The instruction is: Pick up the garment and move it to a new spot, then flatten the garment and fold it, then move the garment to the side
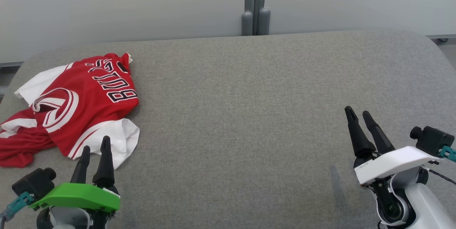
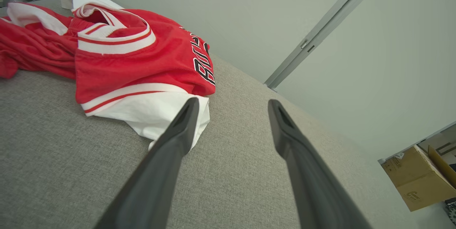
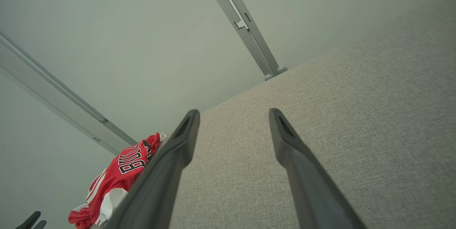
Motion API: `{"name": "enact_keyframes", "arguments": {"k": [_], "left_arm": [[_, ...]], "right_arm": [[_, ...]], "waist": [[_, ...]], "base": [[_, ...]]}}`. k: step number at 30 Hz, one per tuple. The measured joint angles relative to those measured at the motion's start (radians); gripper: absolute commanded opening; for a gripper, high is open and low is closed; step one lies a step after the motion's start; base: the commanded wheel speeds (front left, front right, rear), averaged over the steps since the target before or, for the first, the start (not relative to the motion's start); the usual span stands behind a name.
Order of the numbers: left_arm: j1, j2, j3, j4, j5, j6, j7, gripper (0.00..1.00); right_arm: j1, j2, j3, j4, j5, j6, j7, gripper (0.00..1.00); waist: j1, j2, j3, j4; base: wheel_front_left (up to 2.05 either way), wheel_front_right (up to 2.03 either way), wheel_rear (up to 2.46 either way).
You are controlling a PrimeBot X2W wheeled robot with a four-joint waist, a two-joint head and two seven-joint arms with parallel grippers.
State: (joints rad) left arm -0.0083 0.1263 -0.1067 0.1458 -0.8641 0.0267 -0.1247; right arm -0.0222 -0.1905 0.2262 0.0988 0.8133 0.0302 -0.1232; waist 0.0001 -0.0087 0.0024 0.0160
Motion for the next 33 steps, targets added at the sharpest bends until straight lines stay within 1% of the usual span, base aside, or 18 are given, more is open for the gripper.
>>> {"name": "enact_keyframes", "arguments": {"k": [1, 8, 12, 15, 20, 22, 30, 33], "left_arm": [[0.0, 0.0, -0.002, -0.002, 0.015, 0.001, -0.001, 1.0], [0.0, -0.002, -0.023, -0.027, 0.096, 0.019, -0.023, 1.0], [0.0, -0.002, -0.026, -0.033, 0.147, 0.027, -0.035, 1.0], [0.0, -0.002, -0.029, -0.04, 0.182, 0.032, -0.045, 1.0], [0.0, -0.001, -0.034, -0.058, 0.246, 0.044, -0.058, 1.0], [0.0, -0.001, -0.037, -0.061, 0.273, 0.046, -0.066, 1.0], [0.0, 0.0, -0.051, -0.083, 0.369, 0.066, -0.089, 1.0], [0.0, 0.001, -0.054, -0.092, 0.408, 0.07, -0.098, 1.0]], "right_arm": [[0.0, 0.0, 0.006, -0.002, -0.015, -0.006, -0.002, 1.0], [-0.001, -0.008, 0.034, -0.021, -0.1, -0.017, -0.025, 1.0], [-0.01, -0.01, 0.043, -0.028, -0.149, -0.032, -0.036, 1.0], [-0.01, -0.018, 0.051, -0.034, -0.18, -0.035, -0.044, 1.0], [-0.01, -0.029, 0.068, -0.046, -0.242, -0.051, -0.061, 1.0], [-0.01, -0.03, 0.073, -0.052, -0.271, -0.051, -0.067, 1.0], [-0.011, -0.035, 0.096, -0.068, -0.36, -0.074, -0.091, 1.0], [-0.011, -0.037, 0.107, -0.077, -0.398, -0.076, -0.097, 1.0]], "waist": [[0.0, 0.0, 0.0, 0.0], [0.0, 0.0, 0.002, 0.002], [0.0, 0.0, 0.002, 0.002], [0.0, 0.0, 0.002, 0.003], [0.0, 0.0, 0.003, 0.005], [0.0, 0.0, 0.003, 0.006], [0.0, 0.0, 0.005, 0.011], [0.0, 0.0, 0.005, 0.011]], "base": [[0.0, 0.0, 0.0], [0.0, 0.0, 0.0], [0.0, 0.0, 0.0], [0.0, 0.0, 0.0], [0.0, 0.0, 0.0], [0.0, 0.0, 0.0], [0.0, 0.0, 0.0], [0.0, 0.0, 0.0]]}}
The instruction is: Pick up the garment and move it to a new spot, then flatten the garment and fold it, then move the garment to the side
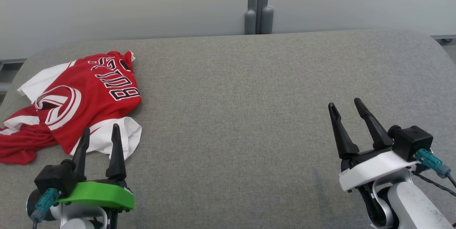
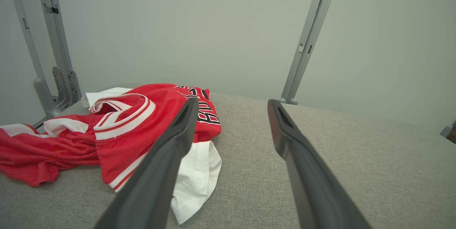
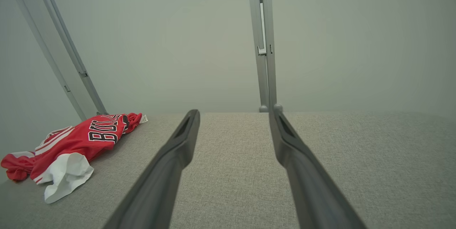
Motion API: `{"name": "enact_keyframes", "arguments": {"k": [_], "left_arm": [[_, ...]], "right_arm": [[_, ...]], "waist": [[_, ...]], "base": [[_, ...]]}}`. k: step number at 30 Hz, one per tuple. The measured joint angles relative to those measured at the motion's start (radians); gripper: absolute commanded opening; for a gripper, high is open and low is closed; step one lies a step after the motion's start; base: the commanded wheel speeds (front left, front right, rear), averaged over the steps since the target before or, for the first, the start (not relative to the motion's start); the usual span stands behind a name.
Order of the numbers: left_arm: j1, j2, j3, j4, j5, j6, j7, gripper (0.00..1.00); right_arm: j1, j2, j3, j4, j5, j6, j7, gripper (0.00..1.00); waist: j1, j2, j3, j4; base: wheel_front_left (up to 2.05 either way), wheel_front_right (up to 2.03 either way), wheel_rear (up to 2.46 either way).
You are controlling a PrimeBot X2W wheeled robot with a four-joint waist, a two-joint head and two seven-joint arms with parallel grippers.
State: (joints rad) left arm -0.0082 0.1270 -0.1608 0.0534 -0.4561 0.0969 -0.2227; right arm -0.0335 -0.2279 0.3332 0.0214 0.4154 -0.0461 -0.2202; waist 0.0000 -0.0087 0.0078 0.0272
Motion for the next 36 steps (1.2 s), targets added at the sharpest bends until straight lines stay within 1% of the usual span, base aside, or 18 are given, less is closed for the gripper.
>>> {"name": "enact_keyframes", "arguments": {"k": [3, 9, 28, 36], "left_arm": [[0.0, 0.001, -0.002, -0.005, 0.038, 0.004, -0.013, 1.0], [0.0, 0.002, -0.005, -0.025, 0.101, 0.019, -0.026, 1.0], [0.001, -0.004, -0.005, -0.025, 0.103, 0.019, -0.026, 1.0], [0.001, -0.008, -0.016, -0.012, 0.103, 0.019, -0.029, 1.0]], "right_arm": [[-0.001, -0.003, 0.008, -0.01, -0.033, -0.001, -0.01, 1.0], [-0.005, -0.015, 0.026, -0.027, -0.102, -0.016, -0.03, 1.0], [-0.009, -0.016, 0.02, -0.03, -0.109, -0.016, -0.032, 1.0], [-0.008, -0.016, 0.0, -0.032, -0.109, -0.015, -0.032, 1.0]], "waist": [[0.0, 0.0, 0.0, 0.0], [0.0, 0.0, -0.001, -0.002], [0.0, 0.0, -0.006, -0.007], [0.0, 0.0, -0.006, 0.008]], "base": [[0.0, 0.0, 0.0], [0.0, 0.0, 0.0], [0.0, 0.0, 0.0], [0.0, 0.0, 0.0]]}}
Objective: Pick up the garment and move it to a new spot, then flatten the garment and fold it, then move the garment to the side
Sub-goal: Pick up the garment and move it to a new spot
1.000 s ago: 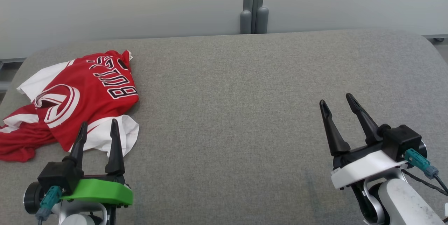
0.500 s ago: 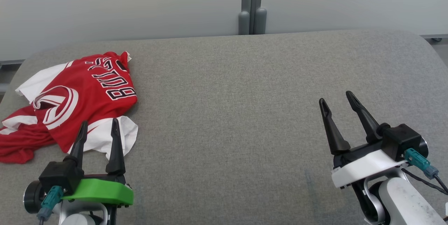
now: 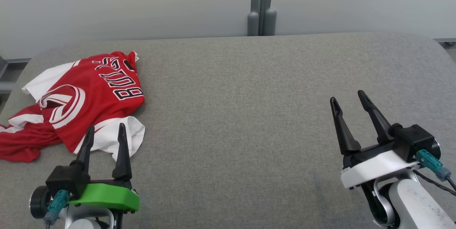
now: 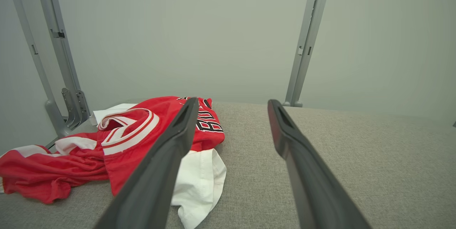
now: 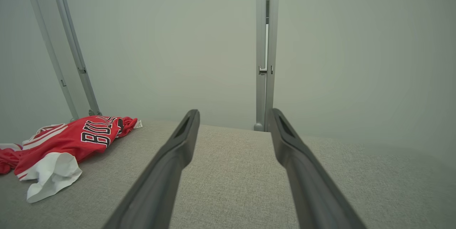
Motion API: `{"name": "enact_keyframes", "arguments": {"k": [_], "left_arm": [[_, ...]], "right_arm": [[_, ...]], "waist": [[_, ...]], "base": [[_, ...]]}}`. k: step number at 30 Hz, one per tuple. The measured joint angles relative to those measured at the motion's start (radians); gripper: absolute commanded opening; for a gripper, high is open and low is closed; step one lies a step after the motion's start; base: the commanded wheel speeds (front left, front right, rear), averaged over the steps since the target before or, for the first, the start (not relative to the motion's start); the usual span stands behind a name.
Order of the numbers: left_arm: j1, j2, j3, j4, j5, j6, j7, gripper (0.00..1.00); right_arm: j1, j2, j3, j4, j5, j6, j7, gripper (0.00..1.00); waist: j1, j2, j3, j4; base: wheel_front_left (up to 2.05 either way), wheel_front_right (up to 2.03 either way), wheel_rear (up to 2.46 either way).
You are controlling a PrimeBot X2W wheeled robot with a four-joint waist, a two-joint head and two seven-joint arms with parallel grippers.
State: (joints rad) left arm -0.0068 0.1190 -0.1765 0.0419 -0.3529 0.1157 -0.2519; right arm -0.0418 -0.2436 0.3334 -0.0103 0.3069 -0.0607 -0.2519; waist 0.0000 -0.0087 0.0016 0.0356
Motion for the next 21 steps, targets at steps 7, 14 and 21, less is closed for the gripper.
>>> {"name": "enact_keyframes", "arguments": {"k": [7, 14, 21], "left_arm": [[0.0, -0.002, -0.009, 0.012, 0.002, 0.0, 0.0, 1.0], [0.0, -0.002, -0.01, 0.016, 0.006, 0.0, 0.0, 1.0], [0.0, -0.002, -0.009, 0.023, 0.006, 0.0, 0.0, 1.0]], "right_arm": [[0.005, 0.002, -0.004, -0.006, 0.0, 0.002, 0.0, 1.0], [0.01, 0.01, -0.006, -0.006, 0.0, 0.016, 0.0, 1.0], [0.012, 0.017, -0.003, -0.006, 0.0, 0.026, 0.0, 1.0]], "waist": [[0.0, 0.0, -0.002, 0.038], [0.0, 0.0, -0.006, 0.094], [0.0, 0.0, -0.01, 0.16]], "base": [[0.0, 0.0, 0.0], [0.0, 0.0, 0.0], [0.0, 0.0, 0.0]]}}
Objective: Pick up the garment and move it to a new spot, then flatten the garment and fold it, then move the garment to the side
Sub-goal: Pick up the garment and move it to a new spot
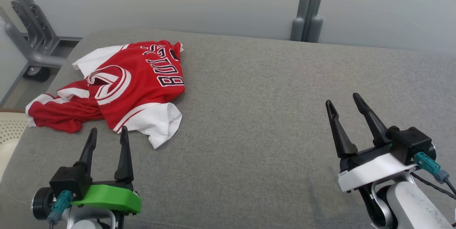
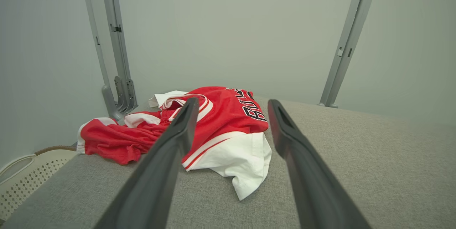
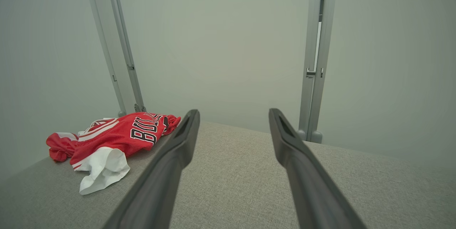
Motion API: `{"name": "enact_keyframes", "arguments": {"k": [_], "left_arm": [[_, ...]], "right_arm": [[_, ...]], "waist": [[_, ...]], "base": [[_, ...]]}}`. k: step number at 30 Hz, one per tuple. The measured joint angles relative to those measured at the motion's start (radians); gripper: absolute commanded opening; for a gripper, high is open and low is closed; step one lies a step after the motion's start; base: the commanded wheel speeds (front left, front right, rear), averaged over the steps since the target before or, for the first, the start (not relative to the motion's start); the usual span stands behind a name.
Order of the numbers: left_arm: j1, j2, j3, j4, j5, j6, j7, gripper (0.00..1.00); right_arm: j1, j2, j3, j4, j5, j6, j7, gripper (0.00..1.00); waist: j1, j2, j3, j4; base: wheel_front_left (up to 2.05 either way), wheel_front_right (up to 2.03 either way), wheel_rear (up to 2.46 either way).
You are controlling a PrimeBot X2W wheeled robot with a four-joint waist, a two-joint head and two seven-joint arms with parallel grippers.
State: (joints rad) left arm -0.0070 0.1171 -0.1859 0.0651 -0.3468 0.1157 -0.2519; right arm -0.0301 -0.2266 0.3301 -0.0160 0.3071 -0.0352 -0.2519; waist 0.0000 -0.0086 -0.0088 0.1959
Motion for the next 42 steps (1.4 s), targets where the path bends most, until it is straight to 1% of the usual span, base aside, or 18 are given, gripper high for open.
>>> {"name": "enact_keyframes", "arguments": {"k": [14, 24, 27, 30, 36, 38, 42], "left_arm": [[0.0, 0.0, 0.002, 0.022, 0.0, 0.0, 0.0, 1.0], [0.0, 0.002, 0.017, 0.022, 0.0, 0.0, 0.002, 1.0], [0.001, 0.004, 0.021, 0.022, 0.0, 0.0, 0.002, 1.0], [0.002, 0.006, 0.028, 0.022, 0.0, 0.0, 0.002, 1.0], [0.002, 0.011, 0.03, 0.017, 0.0, 0.0, 0.005, 1.0], [0.003, 0.016, 0.033, 0.014, 0.0, 0.0, 0.005, 1.0], [0.003, 0.022, 0.039, 0.005, -0.001, 0.0, 0.005, 1.0]], "right_arm": [[0.006, 0.012, 0.0, 0.005, 0.001, 0.016, 0.0, 1.0], [0.02, 0.031, 0.003, 0.013, 0.002, 0.026, 0.0, 1.0], [0.02, 0.034, 0.005, 0.015, 0.001, 0.026, 0.0, 1.0], [0.019, 0.038, 0.013, 0.021, 0.001, 0.036, 0.0, 1.0], [0.019, 0.04, 0.015, 0.024, 0.001, 0.037, 0.0, 1.0], [0.019, 0.042, 0.019, 0.024, 0.001, 0.044, 0.0, 1.0], [0.019, 0.044, 0.027, 0.024, -0.001, 0.046, 0.0, 1.0]], "waist": [[0.0, 0.0, -0.017, 0.136], [0.0, 0.0, -0.029, 0.208], [0.0, 0.0, -0.03, 0.222], [0.0, 0.0, -0.03, 0.228], [0.0, 0.0, -0.027, 0.231], [0.0, 0.0, -0.025, 0.23], [0.0, 0.0, -0.014, 0.226]], "base": [[0.0, 0.0, 0.0], [0.0, 0.0, 0.0], [0.0, 0.0, 0.0], [0.0, 0.0, 0.0], [0.0, 0.0, 0.0], [0.0, 0.0, 0.0], [0.0, 0.0, 0.0]]}}
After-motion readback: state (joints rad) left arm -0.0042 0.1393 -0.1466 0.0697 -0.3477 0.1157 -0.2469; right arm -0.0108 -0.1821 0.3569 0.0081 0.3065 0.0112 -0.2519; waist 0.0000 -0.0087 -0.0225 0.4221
